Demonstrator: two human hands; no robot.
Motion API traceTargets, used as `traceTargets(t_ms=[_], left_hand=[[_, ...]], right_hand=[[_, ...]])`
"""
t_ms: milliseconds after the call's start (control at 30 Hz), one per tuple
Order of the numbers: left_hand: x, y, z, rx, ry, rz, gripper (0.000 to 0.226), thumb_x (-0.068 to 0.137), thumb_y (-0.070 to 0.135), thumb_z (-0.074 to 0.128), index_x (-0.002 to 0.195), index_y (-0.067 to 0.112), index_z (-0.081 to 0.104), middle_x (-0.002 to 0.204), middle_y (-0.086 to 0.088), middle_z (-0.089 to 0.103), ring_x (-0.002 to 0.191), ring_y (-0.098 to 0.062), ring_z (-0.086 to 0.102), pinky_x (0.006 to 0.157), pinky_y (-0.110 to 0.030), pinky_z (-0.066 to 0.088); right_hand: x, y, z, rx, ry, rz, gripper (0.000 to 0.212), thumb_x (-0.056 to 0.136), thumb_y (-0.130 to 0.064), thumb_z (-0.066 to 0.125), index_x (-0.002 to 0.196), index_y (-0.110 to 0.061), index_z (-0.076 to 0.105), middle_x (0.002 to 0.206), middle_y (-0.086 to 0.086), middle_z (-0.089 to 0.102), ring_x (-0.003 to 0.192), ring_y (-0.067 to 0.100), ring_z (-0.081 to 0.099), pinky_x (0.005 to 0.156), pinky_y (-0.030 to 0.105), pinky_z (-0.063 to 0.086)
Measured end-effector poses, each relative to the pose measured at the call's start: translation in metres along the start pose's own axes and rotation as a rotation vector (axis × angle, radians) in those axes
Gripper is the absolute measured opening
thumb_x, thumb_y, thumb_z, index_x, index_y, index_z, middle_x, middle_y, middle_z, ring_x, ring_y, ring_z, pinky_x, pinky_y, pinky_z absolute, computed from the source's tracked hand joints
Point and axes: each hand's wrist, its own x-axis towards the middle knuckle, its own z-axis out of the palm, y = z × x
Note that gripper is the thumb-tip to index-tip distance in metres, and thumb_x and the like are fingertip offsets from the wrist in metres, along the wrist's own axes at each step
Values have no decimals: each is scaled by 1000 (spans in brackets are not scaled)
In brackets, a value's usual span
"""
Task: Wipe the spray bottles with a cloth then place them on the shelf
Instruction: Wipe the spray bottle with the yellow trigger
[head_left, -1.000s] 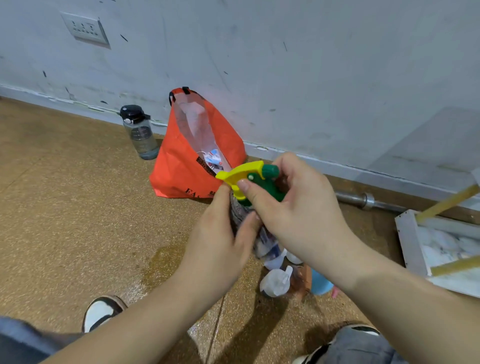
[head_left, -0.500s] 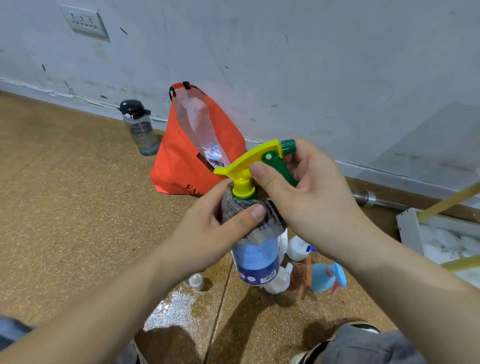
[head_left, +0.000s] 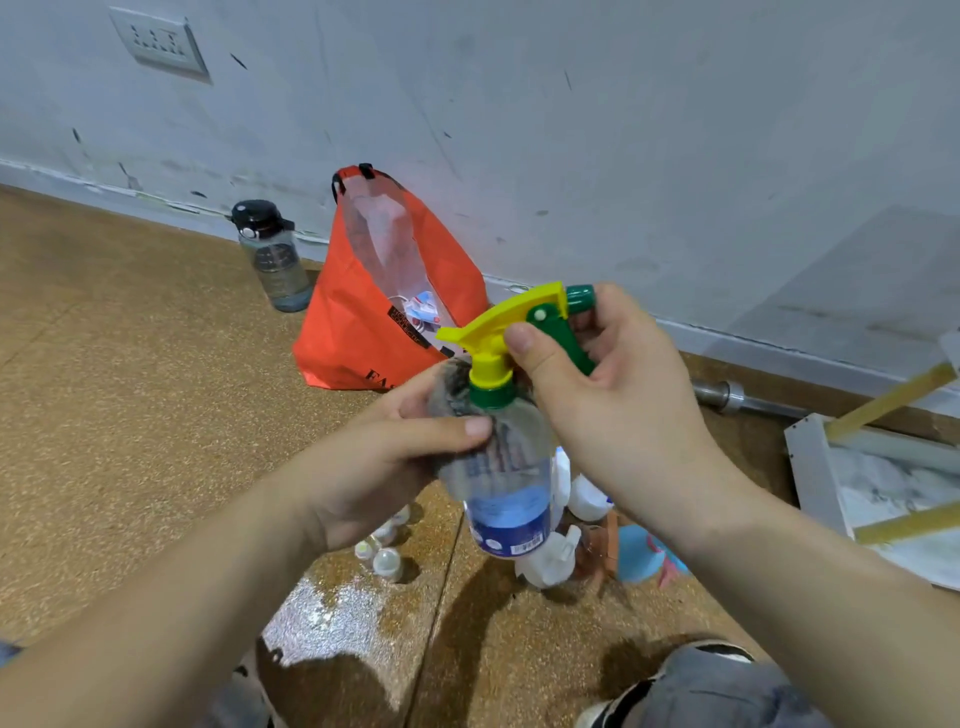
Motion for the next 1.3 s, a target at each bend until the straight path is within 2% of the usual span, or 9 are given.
traceTargets(t_ms=[67, 300, 567, 700, 867, 967, 1100, 1200, 1300], left_hand=[[1, -4, -1, -43, 19, -4, 51, 93, 10, 65, 143, 15, 57, 140, -15, 65, 133, -36, 60, 116, -56, 43], [1, -45, 43, 410, 571, 377, 45, 92, 32, 69, 135, 30, 54, 115, 2, 74, 108, -24, 72, 93, -59, 55], [7, -30, 11, 296, 243, 245, 47, 95, 24, 64, 140, 18, 56, 128, -1, 73, 123, -18, 68, 99, -35, 57], [8, -35, 21, 424, 315, 292, 37, 100, 35, 67, 135, 26, 58, 119, 6, 75, 113, -14, 71, 93, -39, 57], [7, -31, 23, 970, 592, 565, 22, 89, 34, 74, 89, 29, 52, 79, 12, 58, 70, -4, 51, 63, -27, 40], [5, -26, 19, 756, 512, 523, 16, 95, 38, 72, 103, 33, 59, 86, 15, 68, 78, 0, 63, 69, -21, 47], [-3, -45, 20, 519, 460, 377, 38, 106, 49, 44, 140, 36, 51, 127, 21, 67, 121, 1, 61, 100, -23, 49], [-7, -71, 23, 294, 513, 13, 40, 101, 69, 27, 127, 55, 54, 121, 23, 69, 120, -3, 61, 103, -40, 48], [-6, -81, 26, -166, 474, -293, 58, 99, 74, 33, 138, 39, 59, 127, 0, 74, 122, -24, 68, 110, -56, 47]], right_hand=[[2, 2, -2, 25, 15, 21, 9, 98, -18, 71, 104, -14, 66, 95, 3, 76, 90, 15, 74, 85, 40, 62], [-13, 5, 16, 2, 26, -10, 16, 94, -14, 74, 91, -20, 58, 83, -1, 71, 79, 18, 69, 74, 42, 58], [-3, 4, 5, -49, 64, 15, 11, 96, -19, 73, 96, -15, 62, 90, 10, 72, 85, 26, 70, 80, 51, 57], [1, 9, 2, -34, 85, 40, 9, 96, -20, 73, 97, -18, 64, 90, 6, 74, 85, 25, 72, 81, 51, 58], [-8, 10, 12, -59, 30, 22, 18, 94, -23, 74, 92, -15, 59, 87, 20, 68, 82, 38, 66, 73, 55, 54], [-5, 7, 10, 16, 37, 38, 14, 95, -23, 74, 98, -13, 63, 93, 17, 72, 87, 34, 70, 79, 56, 57], [2, 9, 6, 57, 85, 59, 14, 97, -25, 72, 106, -14, 67, 97, 6, 77, 91, 24, 75, 87, 51, 61], [9, 13, -1, 76, 140, 75, 13, 99, -23, 69, 108, -14, 66, 97, 2, 77, 90, 19, 75, 85, 39, 62], [15, 14, -5, 117, 190, 91, 17, 100, -23, 67, 112, -11, 65, 97, 0, 76, 91, 16, 76, 85, 37, 63]])
